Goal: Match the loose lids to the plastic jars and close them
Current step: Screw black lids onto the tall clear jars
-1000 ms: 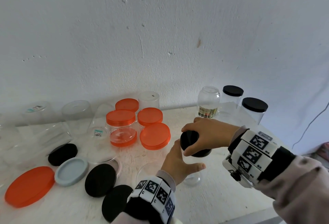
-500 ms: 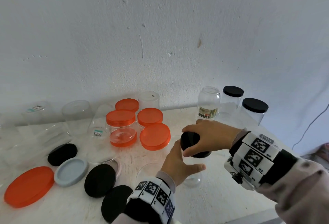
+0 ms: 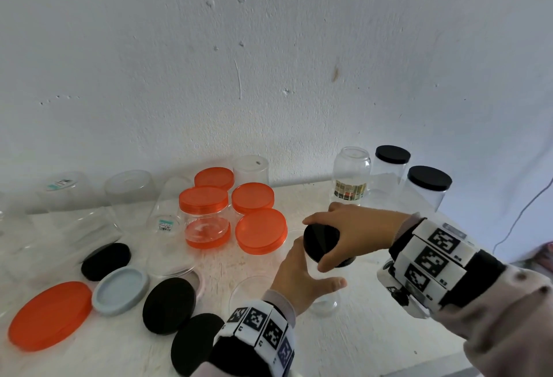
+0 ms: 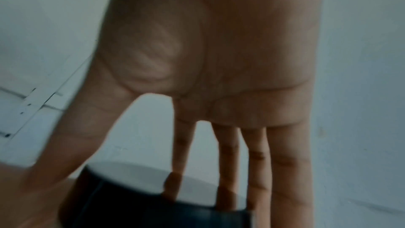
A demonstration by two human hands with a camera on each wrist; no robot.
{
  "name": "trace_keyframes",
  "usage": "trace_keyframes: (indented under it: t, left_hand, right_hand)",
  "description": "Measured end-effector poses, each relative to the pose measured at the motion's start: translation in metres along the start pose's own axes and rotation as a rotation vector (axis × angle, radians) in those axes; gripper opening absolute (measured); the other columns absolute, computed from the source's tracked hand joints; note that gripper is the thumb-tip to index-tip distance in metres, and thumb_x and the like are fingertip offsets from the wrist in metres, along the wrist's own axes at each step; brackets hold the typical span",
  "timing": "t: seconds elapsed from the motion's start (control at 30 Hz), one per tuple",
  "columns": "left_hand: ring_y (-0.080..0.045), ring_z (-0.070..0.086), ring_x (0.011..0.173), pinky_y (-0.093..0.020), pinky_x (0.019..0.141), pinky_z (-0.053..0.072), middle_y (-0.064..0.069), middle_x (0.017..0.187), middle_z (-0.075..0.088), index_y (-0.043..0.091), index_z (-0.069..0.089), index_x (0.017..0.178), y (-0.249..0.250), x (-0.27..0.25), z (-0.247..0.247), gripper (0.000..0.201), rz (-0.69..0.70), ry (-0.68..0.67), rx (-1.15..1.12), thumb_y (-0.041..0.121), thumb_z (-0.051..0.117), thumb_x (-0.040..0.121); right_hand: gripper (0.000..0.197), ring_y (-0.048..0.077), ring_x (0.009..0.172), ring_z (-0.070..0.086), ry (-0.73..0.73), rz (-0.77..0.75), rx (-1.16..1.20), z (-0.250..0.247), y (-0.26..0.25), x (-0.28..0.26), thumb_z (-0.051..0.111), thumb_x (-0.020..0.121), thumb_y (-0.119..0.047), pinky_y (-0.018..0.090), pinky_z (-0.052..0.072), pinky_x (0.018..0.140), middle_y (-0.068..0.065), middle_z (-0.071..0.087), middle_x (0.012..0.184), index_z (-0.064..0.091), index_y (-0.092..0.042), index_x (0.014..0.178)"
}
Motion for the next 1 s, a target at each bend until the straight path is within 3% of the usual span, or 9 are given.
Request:
trace_keyframes:
  t: [0.1, 0.43, 0.7, 1.0]
  left_hand:
    - [-0.004, 0.049, 0.111, -0.012, 0.087, 0.036, 0.012, 0.123, 0.052, 0.026, 0.037, 0.133, 0.001, 0.000, -0.001, 0.082, 0.006, 0.008, 0.024, 0.041, 0.083, 0.066]
    - [-0.005, 0.051, 0.114, -0.020, 0.094, 0.041, 0.013, 0.125, 0.054, 0.028, 0.037, 0.135, -0.001, 0.000, 0.000, 0.084, -0.003, -0.020, -0.019, 0.040, 0.083, 0.065]
    - [0.005, 0.052, 0.106, -0.010, 0.080, 0.040, 0.018, 0.117, 0.058, 0.030, 0.041, 0.131, 0.000, -0.001, -0.001, 0.078, 0.023, 0.004, -0.061, 0.036, 0.083, 0.065]
    - [-0.003, 0.054, 0.109, -0.011, 0.085, 0.041, 0.014, 0.118, 0.058, 0.029, 0.041, 0.129, 0.002, -0.001, -0.001, 0.075, 0.024, 0.023, -0.050, 0.033, 0.084, 0.067]
  right_hand:
    - [0.080, 0.015, 0.114, 0.043, -0.027, -0.049, 0.023, -0.001, -0.003, -0.001, 0.074, 0.074, -0.048, 0.032, 0.044, 0.099, -0.008, 0.041, 0.123, 0.032, -0.045, 0.142]
    - [0.076, 0.013, 0.104, 0.045, 0.079, -0.061, -0.045, -0.003, -0.003, -0.002, 0.064, 0.075, -0.064, 0.025, 0.044, 0.088, -0.009, 0.043, 0.110, 0.036, -0.039, 0.141]
    - [0.067, 0.019, 0.108, 0.040, 0.192, -0.039, -0.106, 0.005, -0.001, -0.010, 0.048, 0.083, -0.069, 0.032, 0.044, 0.092, -0.001, 0.046, 0.125, 0.030, -0.044, 0.143]
    - [0.068, 0.019, 0.120, 0.030, 0.287, 0.000, -0.058, 0.016, 0.005, -0.012, 0.038, 0.087, -0.069, 0.031, 0.040, 0.097, -0.001, 0.037, 0.134, 0.022, -0.043, 0.148]
Point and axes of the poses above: each hand's wrist, its own x-axis towards the middle knuckle, its own z-axis out of the palm, y = z × x, the point moved 9 cm from there along x, towards the middle knuckle
